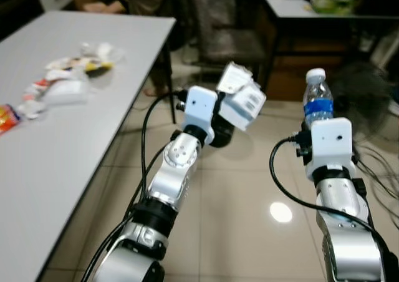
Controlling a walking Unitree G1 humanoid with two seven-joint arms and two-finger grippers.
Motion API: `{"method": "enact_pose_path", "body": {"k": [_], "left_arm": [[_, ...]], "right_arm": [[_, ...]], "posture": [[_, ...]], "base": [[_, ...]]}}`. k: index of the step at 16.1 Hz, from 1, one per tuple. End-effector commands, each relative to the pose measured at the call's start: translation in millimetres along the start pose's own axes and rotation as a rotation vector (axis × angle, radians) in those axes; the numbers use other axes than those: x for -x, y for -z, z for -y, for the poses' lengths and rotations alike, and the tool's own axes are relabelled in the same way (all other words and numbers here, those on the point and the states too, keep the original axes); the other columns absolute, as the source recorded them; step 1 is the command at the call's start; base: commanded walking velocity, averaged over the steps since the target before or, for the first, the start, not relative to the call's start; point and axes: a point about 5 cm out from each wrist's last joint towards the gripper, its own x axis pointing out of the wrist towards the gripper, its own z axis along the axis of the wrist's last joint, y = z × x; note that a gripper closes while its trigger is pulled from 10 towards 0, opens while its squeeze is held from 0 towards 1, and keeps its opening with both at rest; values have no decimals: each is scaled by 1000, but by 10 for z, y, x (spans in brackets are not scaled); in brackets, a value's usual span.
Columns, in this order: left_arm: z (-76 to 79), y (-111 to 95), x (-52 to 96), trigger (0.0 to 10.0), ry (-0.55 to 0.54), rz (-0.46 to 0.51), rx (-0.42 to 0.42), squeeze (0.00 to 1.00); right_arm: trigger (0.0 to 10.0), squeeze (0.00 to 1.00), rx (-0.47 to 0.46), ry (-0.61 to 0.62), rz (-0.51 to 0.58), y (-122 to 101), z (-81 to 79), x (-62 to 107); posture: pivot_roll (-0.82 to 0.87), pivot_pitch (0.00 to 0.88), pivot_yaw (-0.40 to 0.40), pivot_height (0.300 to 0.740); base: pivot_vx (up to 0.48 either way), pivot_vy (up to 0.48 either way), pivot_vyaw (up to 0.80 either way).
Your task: Picking trash to rubbish bin
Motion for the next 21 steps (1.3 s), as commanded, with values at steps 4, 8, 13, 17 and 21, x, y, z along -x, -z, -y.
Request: {"method": "enact_pose_path", "body": {"k": [4, 8, 13, 17, 21], "left_arm": [[-61, -20, -12, 0, -10, 5, -7, 0], [-41, -12, -5, 0, 6, 3, -12, 0], [-22, 7, -6, 0, 15, -4, -15, 0], [-4, 16, -13, 0, 21, -9, -16, 0], [0, 30, -7, 0, 23, -14, -21, 0]], "right_arm": [[10000, 0, -6, -15, 27, -51, -57, 5], [10000, 0, -6, -15, 25, -46, -76, 2], [10000, 0, -8, -9, 24, -45, -66, -4], [10000, 0, -1, -12, 26, -49, -73, -2], [10000, 0, -2, -21, 29, -53, -85, 5]], "posture": [[70, 73, 7, 740], [74, 74, 11, 740], [72, 75, 11, 740], [67, 75, 10, 740], [65, 78, 9, 740]], "base": [[399, 0, 0], [401, 0, 0], [402, 0, 0], [404, 0, 0], [457, 0, 0]]}}
